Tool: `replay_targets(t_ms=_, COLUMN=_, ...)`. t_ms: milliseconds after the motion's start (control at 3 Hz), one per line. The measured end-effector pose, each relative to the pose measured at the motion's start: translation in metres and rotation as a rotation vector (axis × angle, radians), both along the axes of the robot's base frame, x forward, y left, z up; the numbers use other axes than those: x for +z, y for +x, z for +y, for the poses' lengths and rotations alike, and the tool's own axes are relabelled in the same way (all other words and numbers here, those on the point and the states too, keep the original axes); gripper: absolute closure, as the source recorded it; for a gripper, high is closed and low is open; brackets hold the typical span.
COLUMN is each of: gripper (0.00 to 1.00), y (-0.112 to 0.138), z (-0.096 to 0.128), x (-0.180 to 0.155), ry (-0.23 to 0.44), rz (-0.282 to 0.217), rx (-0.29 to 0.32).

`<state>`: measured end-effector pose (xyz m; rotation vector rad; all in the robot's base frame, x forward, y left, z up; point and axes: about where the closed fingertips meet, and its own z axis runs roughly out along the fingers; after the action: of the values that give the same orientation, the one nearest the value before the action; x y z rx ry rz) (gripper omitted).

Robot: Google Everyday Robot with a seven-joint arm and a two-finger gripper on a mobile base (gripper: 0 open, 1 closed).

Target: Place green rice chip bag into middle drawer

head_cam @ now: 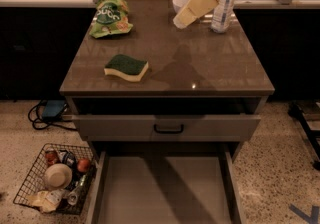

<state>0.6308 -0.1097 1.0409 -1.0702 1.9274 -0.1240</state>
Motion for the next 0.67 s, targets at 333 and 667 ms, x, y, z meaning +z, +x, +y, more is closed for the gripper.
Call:
replay_targets(t_ms=333, gripper=0.0, y=0.0, z=0.001, x=0.001, ry=0.001, rz=-0.003, rx=0.0)
replay_targets(t_ms=667, gripper=0.0, y=0.029, z=0.023, x=0.0, ry=-0.01, rz=-0.022, rx=0.013)
